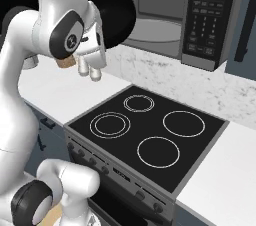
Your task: Pick the onion from the sink and place it in the bowl. Then pick the bowl and place it in the microwave. Then close the microwave door and press the start button.
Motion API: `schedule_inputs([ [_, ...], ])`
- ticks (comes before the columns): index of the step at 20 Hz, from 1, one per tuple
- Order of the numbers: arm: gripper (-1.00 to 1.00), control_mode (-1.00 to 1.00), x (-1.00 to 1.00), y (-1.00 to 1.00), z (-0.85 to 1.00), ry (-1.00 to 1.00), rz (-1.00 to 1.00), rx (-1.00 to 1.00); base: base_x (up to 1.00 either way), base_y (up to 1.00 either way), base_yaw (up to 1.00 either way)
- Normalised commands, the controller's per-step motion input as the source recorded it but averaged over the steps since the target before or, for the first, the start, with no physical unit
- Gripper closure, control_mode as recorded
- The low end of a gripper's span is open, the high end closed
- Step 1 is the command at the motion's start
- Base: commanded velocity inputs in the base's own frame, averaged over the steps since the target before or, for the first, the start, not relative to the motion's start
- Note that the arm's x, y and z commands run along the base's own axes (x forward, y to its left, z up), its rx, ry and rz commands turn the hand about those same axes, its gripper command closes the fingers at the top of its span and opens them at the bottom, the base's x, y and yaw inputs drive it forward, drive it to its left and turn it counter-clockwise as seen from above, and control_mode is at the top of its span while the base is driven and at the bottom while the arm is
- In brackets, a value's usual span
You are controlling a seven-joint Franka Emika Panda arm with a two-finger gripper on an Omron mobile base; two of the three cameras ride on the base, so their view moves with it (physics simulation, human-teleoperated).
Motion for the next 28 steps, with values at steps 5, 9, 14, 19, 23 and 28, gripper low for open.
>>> schedule_inputs([
  [5, 1.00, -1.00, 0.60, -0.31, 0.00, -0.01, -0.02, 0.01, 0.00, 0.00, 0.00],
  [9, 1.00, -1.00, 0.59, -0.29, 0.00, 0.00, 0.00, 0.03, 0.00, 0.00, 0.00],
  [14, 1.00, -1.00, 0.76, -0.05, 0.00, 0.00, 0.00, 0.00, 0.00, 0.00, 0.00],
  [19, 1.00, -1.00, 0.65, -0.03, -0.09, 0.00, 0.00, 0.00, 0.00, 0.00, 0.00],
  [23, 1.00, -1.00, 0.47, -0.17, -0.17, 0.05, 0.00, 0.00, 0.00, 0.00, 0.00],
  [28, 1.00, -1.00, 0.37, -0.15, -0.15, 0.05, 0.00, 0.00, 0.00, 0.00, 0.00],
])
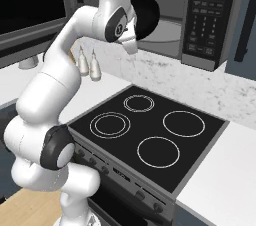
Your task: Pick the onion from the sink and place it in the bowl. Then pick the bowl and place it in the microwave. Then close the microwave door and press the start button.
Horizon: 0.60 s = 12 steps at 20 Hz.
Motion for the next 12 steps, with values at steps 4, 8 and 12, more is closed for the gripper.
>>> schedule_inputs([
  [4, 1.00, -1.00, 0.40, -0.14, -0.02, 0.00, 0.00, 0.00, 0.00, 0.00, 0.00],
  [8, 1.00, -1.00, 0.49, -0.13, 0.00, 0.00, 0.00, 0.00, 0.00, 0.00, 0.00],
  [12, 1.00, -1.00, 0.55, 0.00, -0.12, 0.01, 0.00, 0.00, 0.00, 0.00, 0.00],
])
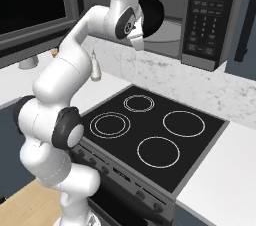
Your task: Pick the onion from the sink and place it in the bowl. Then pick the bowl and place it in the microwave. Then close the microwave door and press the start button.
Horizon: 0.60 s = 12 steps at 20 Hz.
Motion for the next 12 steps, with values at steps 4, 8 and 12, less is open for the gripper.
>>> schedule_inputs([
  [4, 1.00, -1.00, 0.52, -0.04, -0.18, 0.03, 0.00, 0.00, 0.00, 0.00, 0.00],
  [8, 1.00, -1.00, 0.45, -0.07, -0.16, 0.02, 0.00, 0.00, 0.00, 0.00, 0.00],
  [12, 1.00, -1.00, 0.43, -0.01, -0.12, 0.00, 0.00, 0.00, 0.00, 0.00, 0.00],
])
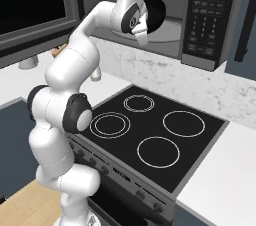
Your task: Pick the onion from the sink and place it in the bowl. Then pick the bowl and place it in the microwave. Then close the microwave door and press the start button.
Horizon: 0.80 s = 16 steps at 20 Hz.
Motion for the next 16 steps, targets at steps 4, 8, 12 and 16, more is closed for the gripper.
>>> schedule_inputs([
  [4, -1.00, -1.00, 0.26, 0.00, -0.06, 0.00, 0.00, 0.00, 0.00, 0.00, 0.00],
  [8, -1.00, -1.00, 0.00, 0.00, 0.00, -0.07, 0.00, 0.00, 0.00, 0.00, 0.00],
  [12, -1.00, -1.00, -0.11, 0.00, 0.00, -0.10, 0.00, 0.00, 0.00, 0.00, 0.00],
  [16, -1.00, -1.00, -0.54, 0.00, 0.00, -0.10, 0.00, 0.02, 0.00, 0.00, 0.00],
])
